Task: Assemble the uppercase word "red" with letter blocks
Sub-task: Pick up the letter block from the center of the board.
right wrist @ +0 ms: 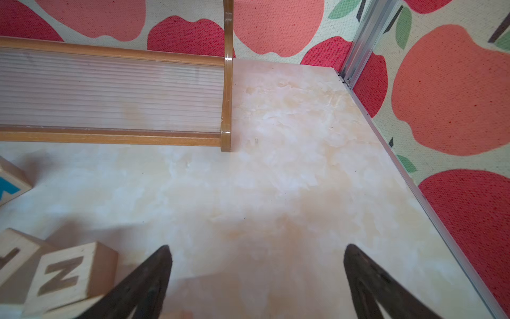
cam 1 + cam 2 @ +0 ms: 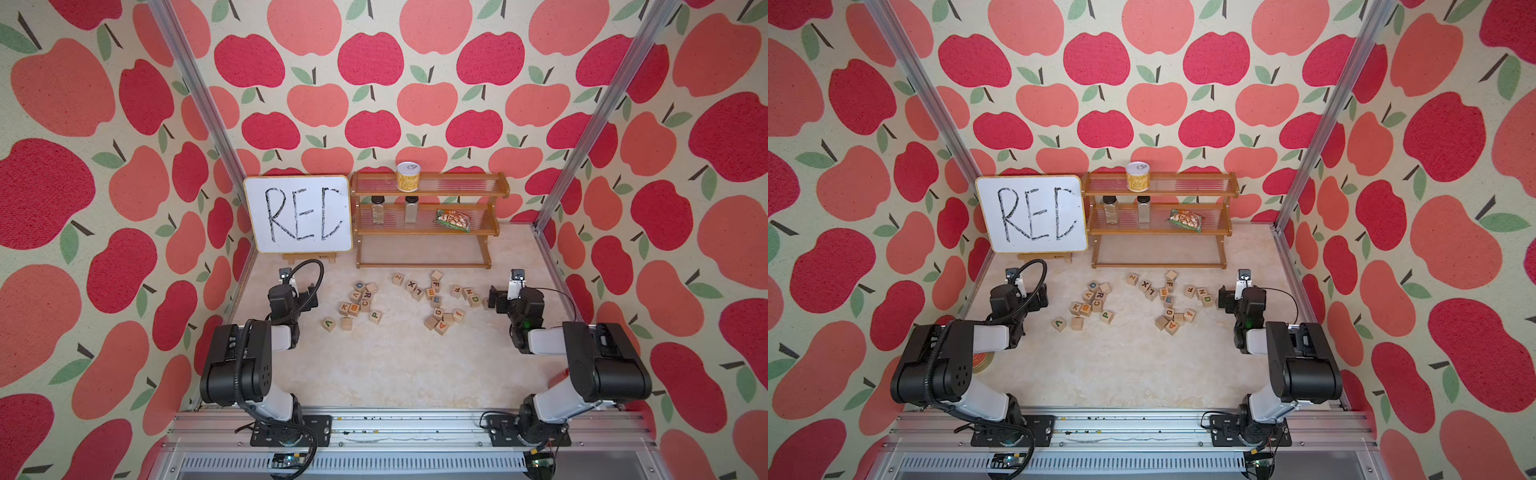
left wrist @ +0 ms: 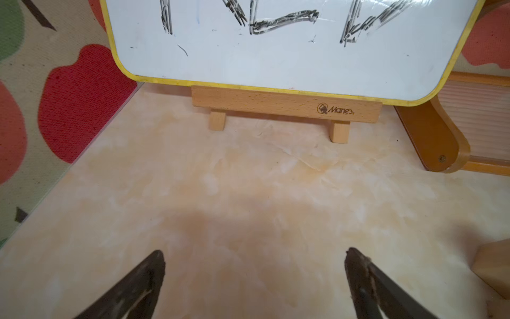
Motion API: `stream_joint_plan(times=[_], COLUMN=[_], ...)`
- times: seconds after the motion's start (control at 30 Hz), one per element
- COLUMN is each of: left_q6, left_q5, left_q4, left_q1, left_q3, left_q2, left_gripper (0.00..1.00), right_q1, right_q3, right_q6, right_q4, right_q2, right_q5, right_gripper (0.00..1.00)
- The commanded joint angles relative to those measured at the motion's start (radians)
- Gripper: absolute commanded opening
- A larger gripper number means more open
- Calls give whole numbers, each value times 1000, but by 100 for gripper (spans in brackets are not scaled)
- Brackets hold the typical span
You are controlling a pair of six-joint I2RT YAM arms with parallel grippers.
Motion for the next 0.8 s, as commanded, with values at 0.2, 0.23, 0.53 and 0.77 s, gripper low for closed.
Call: stream_joint_plan(times=[0.2, 0.23, 0.53, 0.77], left_q6=[-4, -5, -5, -3], left_q5=[-7, -7, -7, -6], left_q4=[33, 33, 33, 37], left_q1=[-4, -4, -4, -4], left_q3=[-10, -10, -10, -12], left_q2=[4, 4, 4, 3], left_gripper=[99, 99, 99, 99], right_q1=[-3, -3, -3, -3], right_q3=[8, 7, 8, 3], right_q6=[7, 6, 7, 9], right_q4=[2, 2, 2, -1], right_q2=[-12, -13, -15, -25], right_q5=[-13, -13, -12, -11], right_gripper=[99, 99, 99, 99])
